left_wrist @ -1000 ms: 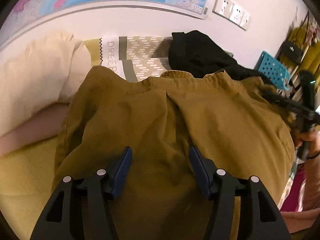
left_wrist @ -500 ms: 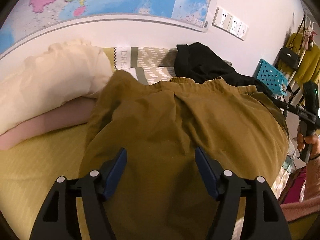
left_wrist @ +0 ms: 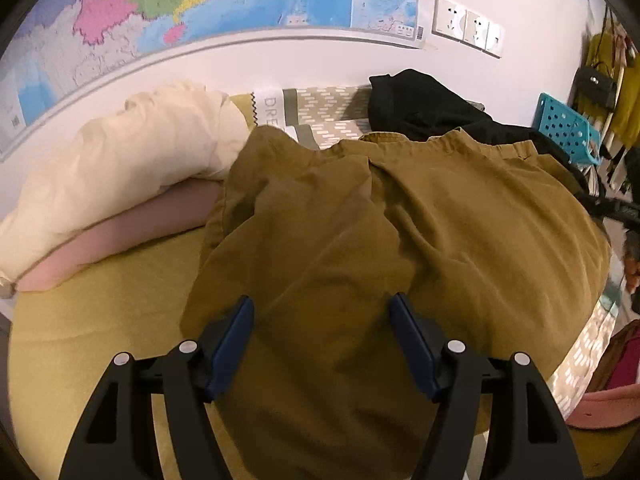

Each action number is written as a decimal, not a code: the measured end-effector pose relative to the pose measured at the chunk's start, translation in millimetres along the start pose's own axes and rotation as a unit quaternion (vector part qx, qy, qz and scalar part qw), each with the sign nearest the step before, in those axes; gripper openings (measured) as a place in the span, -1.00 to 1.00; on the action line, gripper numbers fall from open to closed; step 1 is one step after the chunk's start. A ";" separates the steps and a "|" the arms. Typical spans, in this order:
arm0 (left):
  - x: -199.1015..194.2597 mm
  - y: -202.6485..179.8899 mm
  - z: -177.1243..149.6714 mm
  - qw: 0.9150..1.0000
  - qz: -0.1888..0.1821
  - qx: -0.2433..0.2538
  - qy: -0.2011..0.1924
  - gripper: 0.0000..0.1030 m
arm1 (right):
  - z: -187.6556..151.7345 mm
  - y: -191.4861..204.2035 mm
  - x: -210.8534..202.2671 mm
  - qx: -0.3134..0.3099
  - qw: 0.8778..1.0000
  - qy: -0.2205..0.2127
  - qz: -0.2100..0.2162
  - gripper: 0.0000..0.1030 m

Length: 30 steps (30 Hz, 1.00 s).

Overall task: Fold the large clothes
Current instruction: 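Release the jacket and smooth the folded bundle with both grippers, then grasp the folded olive jacket bundle with both grippers at its edge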

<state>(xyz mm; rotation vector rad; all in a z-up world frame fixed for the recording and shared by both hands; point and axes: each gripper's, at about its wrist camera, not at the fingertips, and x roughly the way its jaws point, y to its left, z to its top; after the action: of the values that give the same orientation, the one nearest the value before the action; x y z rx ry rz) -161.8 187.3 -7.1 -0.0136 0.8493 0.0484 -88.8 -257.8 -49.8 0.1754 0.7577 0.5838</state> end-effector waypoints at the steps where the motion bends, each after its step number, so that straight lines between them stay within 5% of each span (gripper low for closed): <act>1: -3.8 -1.7 -0.5 1.000 0.002 0.003 -0.003 0.42 | -1.2 7.0 -7.7 -0.007 1.000 -0.009 0.004 0.21; 11: -21.6 -16.2 -13.0 1.000 0.012 0.024 -0.014 0.54 | -21.3 55.9 -23.4 -0.050 0.996 -0.008 0.071 0.23; 16: -15.3 -14.5 -20.9 1.000 0.006 0.020 -0.009 0.57 | -44.4 59.4 13.4 -0.062 0.996 0.041 0.041 0.29; 30: -49.7 14.0 -37.2 0.999 -0.011 -0.014 -0.047 0.57 | -45.7 39.1 -28.4 -0.001 0.999 -0.005 0.043 0.38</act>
<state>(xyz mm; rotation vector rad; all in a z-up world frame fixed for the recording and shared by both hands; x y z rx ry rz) -223.2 198.2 5.8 -0.0473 0.7533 0.0399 -153.8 -243.7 -51.9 0.2102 0.7437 0.6652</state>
